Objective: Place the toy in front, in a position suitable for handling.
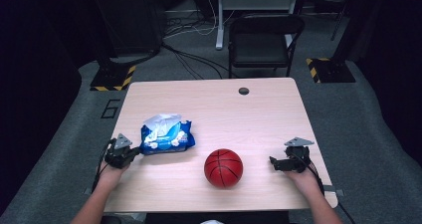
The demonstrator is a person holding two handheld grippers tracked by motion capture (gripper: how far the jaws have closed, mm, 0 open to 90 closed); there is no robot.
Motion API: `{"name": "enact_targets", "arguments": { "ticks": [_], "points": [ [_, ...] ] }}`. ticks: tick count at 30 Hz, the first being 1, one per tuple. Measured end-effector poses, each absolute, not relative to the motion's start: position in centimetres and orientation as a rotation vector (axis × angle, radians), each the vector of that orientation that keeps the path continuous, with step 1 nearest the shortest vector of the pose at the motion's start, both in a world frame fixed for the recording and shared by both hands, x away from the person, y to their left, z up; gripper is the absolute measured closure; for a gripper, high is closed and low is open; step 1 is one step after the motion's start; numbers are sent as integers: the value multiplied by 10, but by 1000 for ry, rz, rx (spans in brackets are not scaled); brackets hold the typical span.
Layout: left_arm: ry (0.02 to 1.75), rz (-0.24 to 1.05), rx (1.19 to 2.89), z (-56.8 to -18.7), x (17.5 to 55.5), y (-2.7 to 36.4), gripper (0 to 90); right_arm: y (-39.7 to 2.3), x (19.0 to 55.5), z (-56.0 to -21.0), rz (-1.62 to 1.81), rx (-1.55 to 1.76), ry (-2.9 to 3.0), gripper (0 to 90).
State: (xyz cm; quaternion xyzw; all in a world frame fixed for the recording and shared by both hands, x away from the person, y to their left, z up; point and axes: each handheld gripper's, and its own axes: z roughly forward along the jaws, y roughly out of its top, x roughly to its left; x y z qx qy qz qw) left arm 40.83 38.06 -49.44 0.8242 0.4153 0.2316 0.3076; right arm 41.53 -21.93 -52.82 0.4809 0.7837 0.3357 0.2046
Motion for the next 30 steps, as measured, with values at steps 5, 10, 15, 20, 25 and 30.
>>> {"name": "enact_targets", "arguments": {
  "ticks": [5, 10, 15, 20, 25, 30],
  "points": [
    [1133, 611, 2154, -496, 399, 393, 899, -219, 415, -528, 936, 1342, 2185, 32],
    [1159, 617, 2133, -496, 389, 406, 899, -219, 415, -528, 936, 1341, 2185, 32],
    [1174, 622, 2128, -496, 380, 415, 899, -219, 415, -528, 936, 1341, 2185, 32],
    [1214, 626, 2094, -497, 370, 428, 899, -219, 415, -528, 936, 1342, 2185, 32],
    [1223, 638, 2086, -498, 364, 434, 899, -219, 415, -528, 936, 1342, 2185, 32],
    [1235, 615, 2056, -499, 363, 440, 890, -219, 415, -528, 936, 1342, 2184, 32]
  ]
}}
